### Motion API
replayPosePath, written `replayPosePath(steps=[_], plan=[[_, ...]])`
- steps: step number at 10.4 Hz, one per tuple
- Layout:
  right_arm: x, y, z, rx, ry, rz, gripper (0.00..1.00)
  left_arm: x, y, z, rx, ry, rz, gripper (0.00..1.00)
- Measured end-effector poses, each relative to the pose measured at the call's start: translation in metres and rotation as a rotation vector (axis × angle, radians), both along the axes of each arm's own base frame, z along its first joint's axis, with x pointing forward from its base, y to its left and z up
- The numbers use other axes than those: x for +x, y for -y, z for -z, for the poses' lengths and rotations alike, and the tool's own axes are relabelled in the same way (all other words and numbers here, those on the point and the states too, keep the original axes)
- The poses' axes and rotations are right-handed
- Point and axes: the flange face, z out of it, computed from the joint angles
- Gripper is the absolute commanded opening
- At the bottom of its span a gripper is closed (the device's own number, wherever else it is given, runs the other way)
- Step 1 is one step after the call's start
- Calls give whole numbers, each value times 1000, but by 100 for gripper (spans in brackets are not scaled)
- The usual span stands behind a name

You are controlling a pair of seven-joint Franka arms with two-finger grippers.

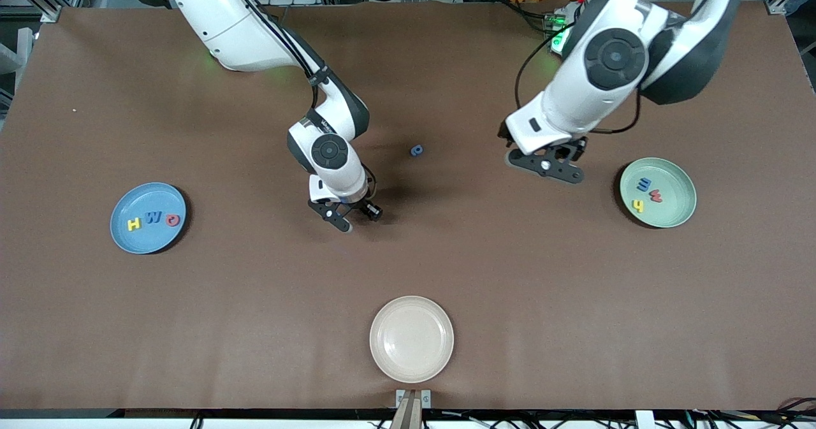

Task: Sort uppercase to blue plate, lowercase to green plate
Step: 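Grasp the teal R with the right gripper while the left gripper withdraws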

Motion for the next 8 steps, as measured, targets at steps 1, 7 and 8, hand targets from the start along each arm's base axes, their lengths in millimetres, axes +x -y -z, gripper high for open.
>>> replayPosePath(steps=[1,7,8], plan=[[-1,-2,-1,2,1,-3,38,-10,12,9,-6,0,-31,100],[-3,-7,-5,5,6,-27,16,-60,39,62,-20,44,-83,100],[-3,-8,-5,4,6,-37,16,-67,40,73,-28,54,-83,100]])
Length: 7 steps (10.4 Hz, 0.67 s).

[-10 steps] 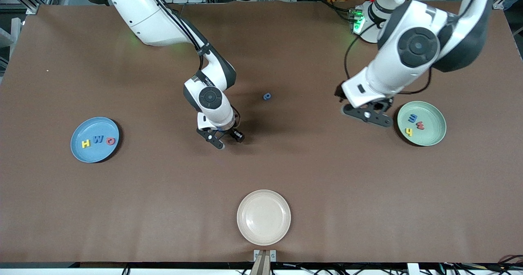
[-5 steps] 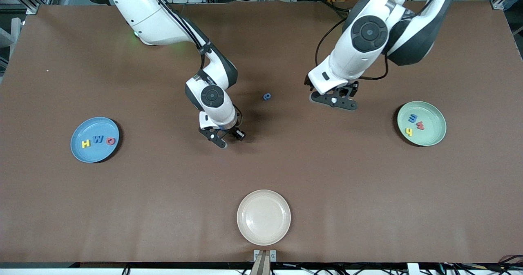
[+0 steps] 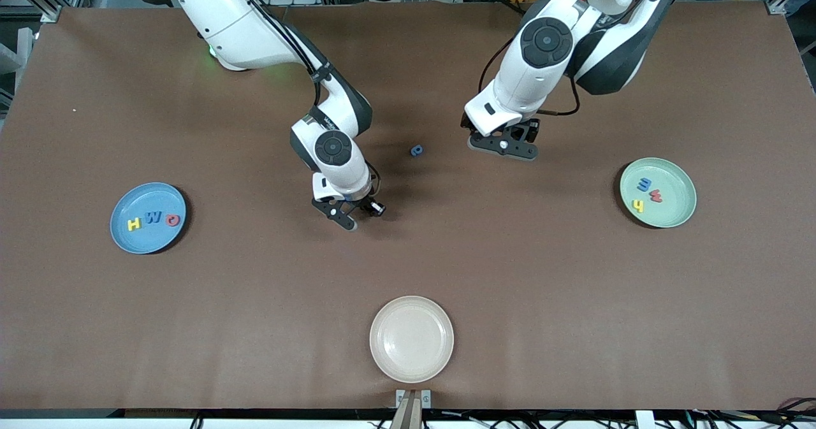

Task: Sort uppercase to blue plate, lowercase to green plate
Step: 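Grasp the teal R with the right gripper while the left gripper withdraws, then carry the R to the blue plate while the left gripper reaches the a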

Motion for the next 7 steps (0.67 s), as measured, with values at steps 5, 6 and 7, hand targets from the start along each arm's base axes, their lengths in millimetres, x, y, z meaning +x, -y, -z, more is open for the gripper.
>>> replayPosePath(steps=[5,6,7], plan=[[0,0,0,-7,-4,-43,16,-37,22,43,-91,109,57,100],[2,3,0,-25,-22,-66,16,-43,22,51,-95,123,103,100],[6,10,0,-49,-47,-88,16,-44,20,54,-95,133,172,100]])
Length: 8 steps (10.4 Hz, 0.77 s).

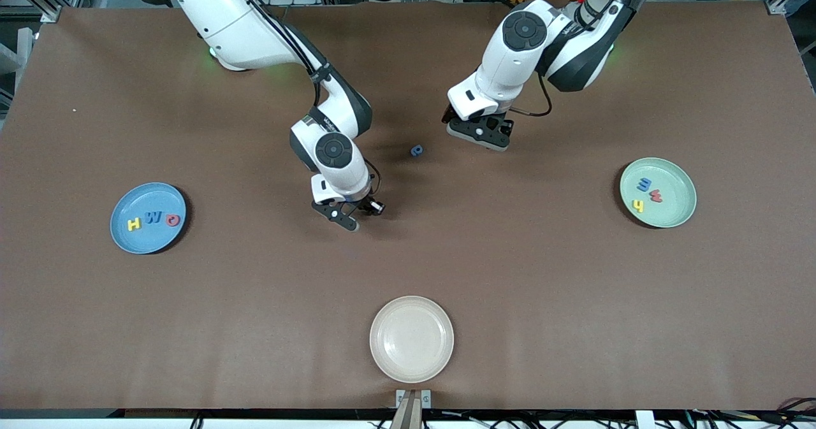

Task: Sort uppercase to blue plate, lowercase to green plate
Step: 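Carry the R to the blue plate while the left gripper reaches the a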

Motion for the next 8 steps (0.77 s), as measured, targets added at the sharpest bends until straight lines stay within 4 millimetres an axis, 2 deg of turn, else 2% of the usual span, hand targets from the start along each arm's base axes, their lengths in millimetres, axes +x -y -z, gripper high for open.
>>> replayPosePath(steps=[4,5,8], plan=[[25,28,-8,-42,-34,-81,16,6,-4,6,38,87,299,100],[33,44,-8,-54,-49,-112,16,4,1,10,43,98,336,100],[69,113,-26,-69,-87,-206,16,-16,43,24,-2,64,389,100]])
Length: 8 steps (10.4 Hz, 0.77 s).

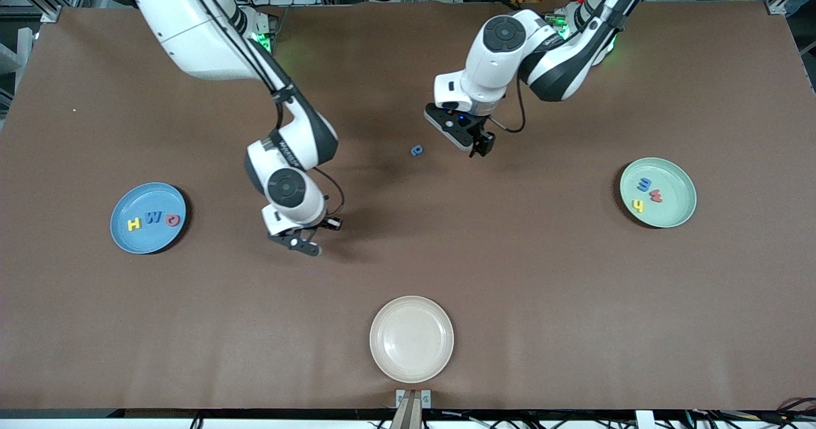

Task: Sort uppercase to blue plate, lowercase to green plate
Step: 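Carry the R to the blue plate while the left gripper reaches the a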

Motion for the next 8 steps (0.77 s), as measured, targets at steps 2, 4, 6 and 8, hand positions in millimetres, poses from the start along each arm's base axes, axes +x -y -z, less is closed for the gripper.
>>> replayPosePath(steps=[2,4,6,8], plan=[[14,38,-13,-19,-24,-62,16,-13,29,8,-4,-5,17,100],[24,69,-26,-27,-43,-132,16,-21,56,24,-1,-10,12,100],[36,110,-37,-37,-48,-217,16,-27,76,52,22,-23,13,100],[48,159,-41,-50,-59,-310,16,-27,83,74,39,-39,25,98]])
